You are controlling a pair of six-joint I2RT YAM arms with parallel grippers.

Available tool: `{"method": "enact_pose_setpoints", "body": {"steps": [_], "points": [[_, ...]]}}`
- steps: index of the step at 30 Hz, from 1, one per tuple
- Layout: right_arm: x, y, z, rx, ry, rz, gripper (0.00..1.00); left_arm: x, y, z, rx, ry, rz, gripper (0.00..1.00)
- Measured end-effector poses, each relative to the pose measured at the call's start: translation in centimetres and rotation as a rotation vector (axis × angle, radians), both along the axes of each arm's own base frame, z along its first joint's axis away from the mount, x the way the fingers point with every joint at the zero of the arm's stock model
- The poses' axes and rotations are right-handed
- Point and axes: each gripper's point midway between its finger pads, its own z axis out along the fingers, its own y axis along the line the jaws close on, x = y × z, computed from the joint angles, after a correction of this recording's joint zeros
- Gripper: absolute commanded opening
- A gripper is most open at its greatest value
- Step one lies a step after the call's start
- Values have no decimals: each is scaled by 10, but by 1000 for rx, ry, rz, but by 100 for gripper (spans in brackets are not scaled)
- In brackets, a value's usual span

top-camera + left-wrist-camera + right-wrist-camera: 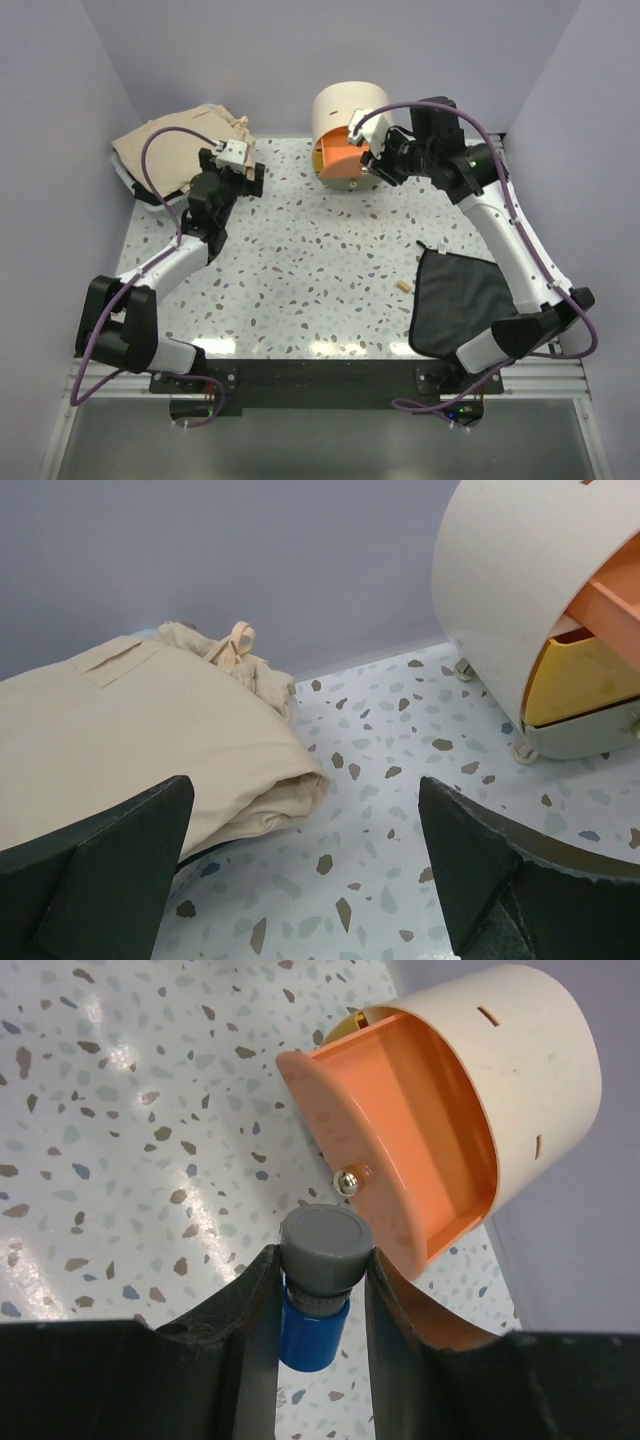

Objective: Sort the stationery into containers
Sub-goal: Pick up the stationery from the center of the board, then place the stationery in the drawer.

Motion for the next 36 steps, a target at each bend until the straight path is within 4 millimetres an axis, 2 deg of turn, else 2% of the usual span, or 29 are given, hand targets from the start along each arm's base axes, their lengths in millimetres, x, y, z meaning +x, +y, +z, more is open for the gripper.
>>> {"method": "enact_pose_setpoints", "body": {"steps": [6, 10, 13, 20, 23, 27, 30, 31, 34, 36], "points": [[39, 5, -39, -125, 8, 0, 2, -8, 1, -12, 7, 17, -10, 100], [67, 12, -48, -169, -16, -2, 1, -12, 1, -16, 7, 23, -17, 100], [81, 16, -42, -179, -56, 1, 1, -13, 0, -14, 2, 19, -20, 100], [101, 20, -7, -174, -189, 4, 3, -12, 2, -11, -12, 13, -16, 100], [112, 23, -5, -185, -224, 4, 10, -12, 3, -10, -17, 13, -15, 100], [134, 30, -18, -206, -225, -7, 15, -12, 5, -11, -19, 14, -11, 100], [151, 38, -35, -216, -207, -14, 33, -12, 5, -11, -18, 14, -11, 100], [154, 38, -40, -221, -199, -16, 42, -12, 5, -11, -18, 14, -10, 100], [158, 36, -51, -230, -178, -43, 54, -12, 5, -11, -18, 15, -10, 100], [160, 34, -51, -229, -181, -66, 57, -12, 6, -11, -18, 15, -9, 100]]}}
